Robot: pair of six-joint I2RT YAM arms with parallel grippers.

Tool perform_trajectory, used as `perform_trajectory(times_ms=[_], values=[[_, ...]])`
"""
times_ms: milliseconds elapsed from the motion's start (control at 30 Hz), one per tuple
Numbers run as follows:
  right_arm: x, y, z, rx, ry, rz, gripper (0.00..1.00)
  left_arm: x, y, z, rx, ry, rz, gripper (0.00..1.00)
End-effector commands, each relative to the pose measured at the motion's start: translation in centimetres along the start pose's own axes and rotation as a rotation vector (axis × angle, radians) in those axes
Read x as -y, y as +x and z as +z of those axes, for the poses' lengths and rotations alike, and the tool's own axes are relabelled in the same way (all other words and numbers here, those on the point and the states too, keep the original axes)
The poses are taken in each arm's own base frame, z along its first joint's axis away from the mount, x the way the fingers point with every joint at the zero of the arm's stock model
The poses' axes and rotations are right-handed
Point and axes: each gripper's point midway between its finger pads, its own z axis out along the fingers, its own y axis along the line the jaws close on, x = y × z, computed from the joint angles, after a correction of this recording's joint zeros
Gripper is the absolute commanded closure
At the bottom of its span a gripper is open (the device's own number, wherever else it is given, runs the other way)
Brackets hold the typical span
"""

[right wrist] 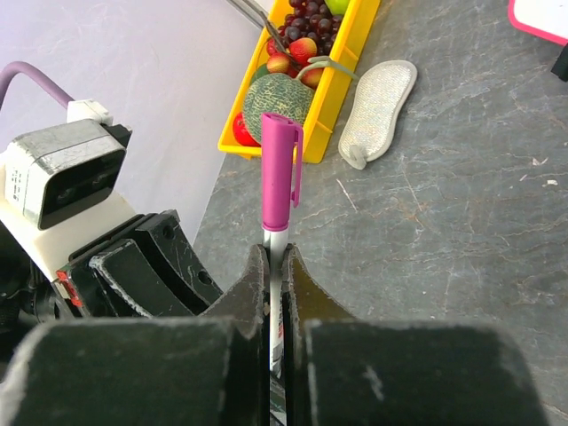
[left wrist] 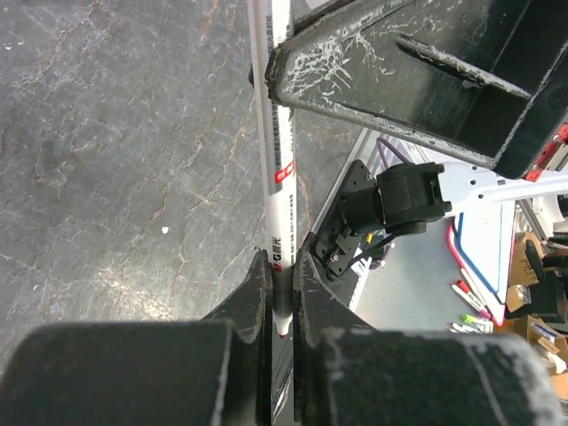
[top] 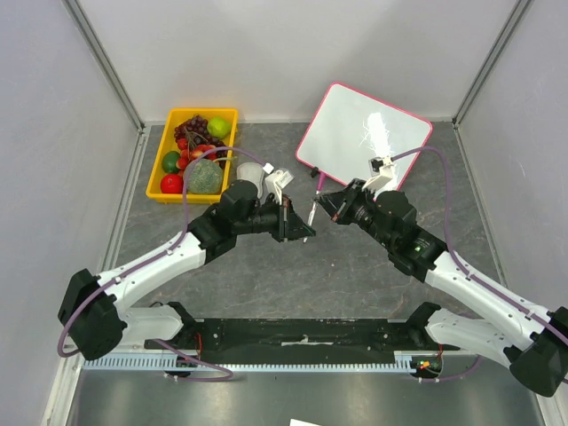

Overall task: Write a sentence on the whiteboard
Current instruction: Pass from the right arm to the left, then pass from the left arm to the right

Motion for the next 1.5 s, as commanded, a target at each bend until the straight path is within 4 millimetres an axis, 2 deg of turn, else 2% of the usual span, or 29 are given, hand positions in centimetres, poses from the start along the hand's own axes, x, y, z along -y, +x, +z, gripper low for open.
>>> perform_trajectory(times_ms=[0, 33, 67, 133, 200, 333, 400, 500, 633, 767, 967, 1100, 1233, 1467], values=[[-2.5, -2.2, -0.3, 0.041, -0.077, 0.002, 0.92, 0.9, -1.6, -1.4, 0.086, -0.016, 0.034, 0.98], [-2.7, -2.1, -0.3, 0.030, -0.084, -0.019, 0.84, 1.0, -2.3, -1.9, 0.111, -0.028, 0.054, 0.98], [-2.9, -2.1, -0.3, 0.016, -0.092, -0.039, 0.75, 0.7, -2.0, -2.4, 0.099, -0.062, 0.055, 0.98], [-3.7, -1.9, -0.6, -0.019, -0.135, -0.102, 0.52, 0.6, -2.6, -3.3, 0.105, -0.105, 0.079, 0.98], [-3.9, -2.1, -1.0, -0.038, -0.147, -0.158, 0.32, 0.5, -2.9, -4.1, 0.097, -0.152, 0.104, 0.98], [-3.0, -2.9, -1.8, -0.078, -0.141, -0.230, 0.02, 0.2, -3.0, -6.0, 0.045, -0.236, 0.140, 0.98], [-2.8, -3.4, -2.1, -0.109, -0.178, -0.245, 0.02, 0.6, -3.2, -6.7, 0.030, -0.241, 0.162, 0.98], [-3.8, -3.6, -2.8, -0.173, -0.286, -0.248, 0.02, 1.8, -3.2, -7.3, 0.000, -0.210, 0.198, 0.98], [-7.2, -2.6, -4.4, -0.261, -0.513, -0.316, 0.02, 4.2, -2.8, -7.6, -0.053, -0.081, 0.257, 0.98], [-9.2, -1.9, -5.9, -0.311, -0.668, -0.334, 0.02, 6.9, -2.2, -7.8, -0.099, 0.079, 0.302, 0.98], [-10.7, -1.3, -7.3, -0.312, -0.801, -0.269, 0.13, 9.8, -2.2, -7.9, -0.104, 0.250, 0.331, 0.98], [-11.0, -0.7, -7.9, -0.331, -0.843, -0.248, 0.24, 10.6, -1.7, -7.8, -0.123, 0.325, 0.323, 0.98], [-10.9, 0.3, -8.4, -0.360, -0.861, -0.241, 0.33, 10.6, -1.6, -7.7, -0.125, 0.329, 0.318, 0.98], [-11.2, 1.5, -8.7, -0.386, -0.877, -0.227, 0.39, 10.6, -1.3, -7.6, -0.132, 0.341, 0.312, 0.98]])
